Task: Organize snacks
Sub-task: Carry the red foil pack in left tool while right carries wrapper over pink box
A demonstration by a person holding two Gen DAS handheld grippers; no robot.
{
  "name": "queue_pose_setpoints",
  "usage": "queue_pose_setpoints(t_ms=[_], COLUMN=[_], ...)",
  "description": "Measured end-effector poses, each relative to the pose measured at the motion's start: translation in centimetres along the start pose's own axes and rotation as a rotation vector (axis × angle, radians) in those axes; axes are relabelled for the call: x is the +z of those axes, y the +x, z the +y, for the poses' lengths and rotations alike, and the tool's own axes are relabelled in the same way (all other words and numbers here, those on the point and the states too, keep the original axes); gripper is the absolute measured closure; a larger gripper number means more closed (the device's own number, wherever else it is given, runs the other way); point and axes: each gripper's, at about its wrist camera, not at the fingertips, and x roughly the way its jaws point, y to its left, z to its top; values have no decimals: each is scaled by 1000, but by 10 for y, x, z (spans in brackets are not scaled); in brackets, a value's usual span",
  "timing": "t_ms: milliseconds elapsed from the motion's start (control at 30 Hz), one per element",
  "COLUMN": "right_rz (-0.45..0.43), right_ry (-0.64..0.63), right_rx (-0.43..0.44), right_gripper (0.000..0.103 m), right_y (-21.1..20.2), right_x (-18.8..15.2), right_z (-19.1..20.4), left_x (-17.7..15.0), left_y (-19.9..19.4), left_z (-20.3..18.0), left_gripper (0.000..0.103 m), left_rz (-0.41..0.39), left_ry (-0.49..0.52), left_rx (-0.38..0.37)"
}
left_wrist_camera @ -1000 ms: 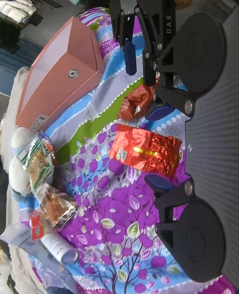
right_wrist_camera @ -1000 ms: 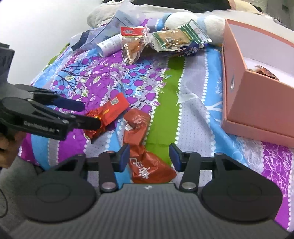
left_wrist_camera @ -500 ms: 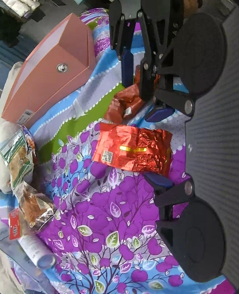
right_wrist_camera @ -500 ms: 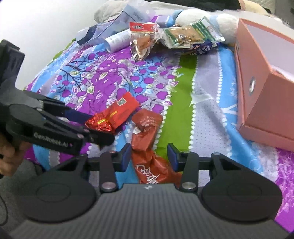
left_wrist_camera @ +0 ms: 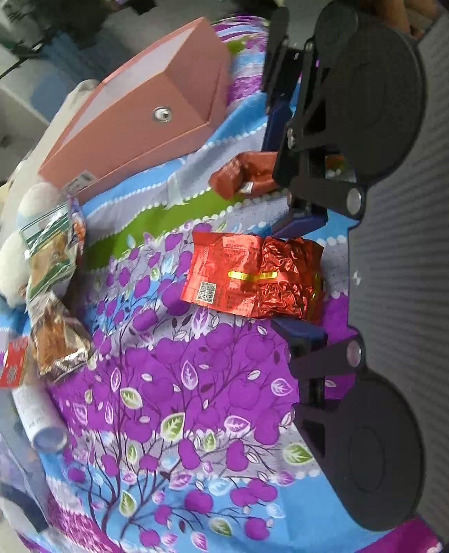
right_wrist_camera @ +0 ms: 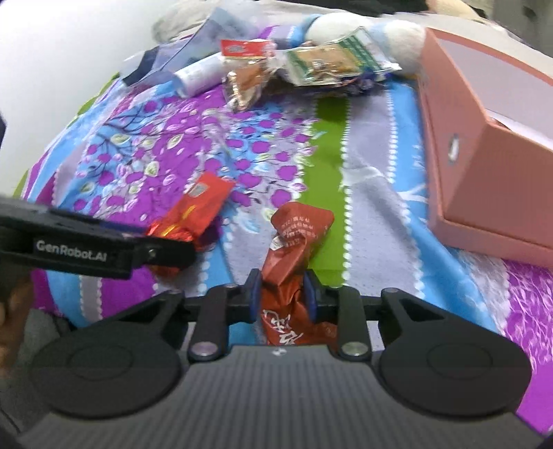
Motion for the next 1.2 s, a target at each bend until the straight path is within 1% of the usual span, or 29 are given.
queue_pose_setpoints(t_ms=[100,233,333,433,500,600,767,867,1033,1200], right_rz=[-17,-47,-71,-97,-117,-144,-185,-205,-242,-271], right_ry=[28,65,83,110,122,142,139,144,133,162], right_rx=[-6,-16,-48,-50,-58,-59,-87,-97,-119,-134], right_gripper=[74,74,74,74,74,74,74,74,74,74], right_y=[-8,-21,-31,-43,-52,-67,-92,-106,-127,-145], right_x=[0,4,8,12,16,21,25,27,27,25], right_z=[-3,-8,-10,-15,-17,-21,-24,-28,-34,-42], left_x=[0,6,12,17,21,27,34,35,36,40], left_y=[-7,-18,-30,-40,-49,-60,-76,-79,-84,-88], left_z=[-2,-10,-17,-25,-31,-40,-61,-78,-102,-124], left_gripper=[47,47,47,47,47,47,47,47,47,47], left_rz=[-14,-40,-64,-86,-107,-133,-168,-182,-196,-212], left_ry=[-31,-39,-46,-48,-55,-61,-36,16,62,95], left_rx=[-4,11,8,11,26,22,4,15,-2,-34])
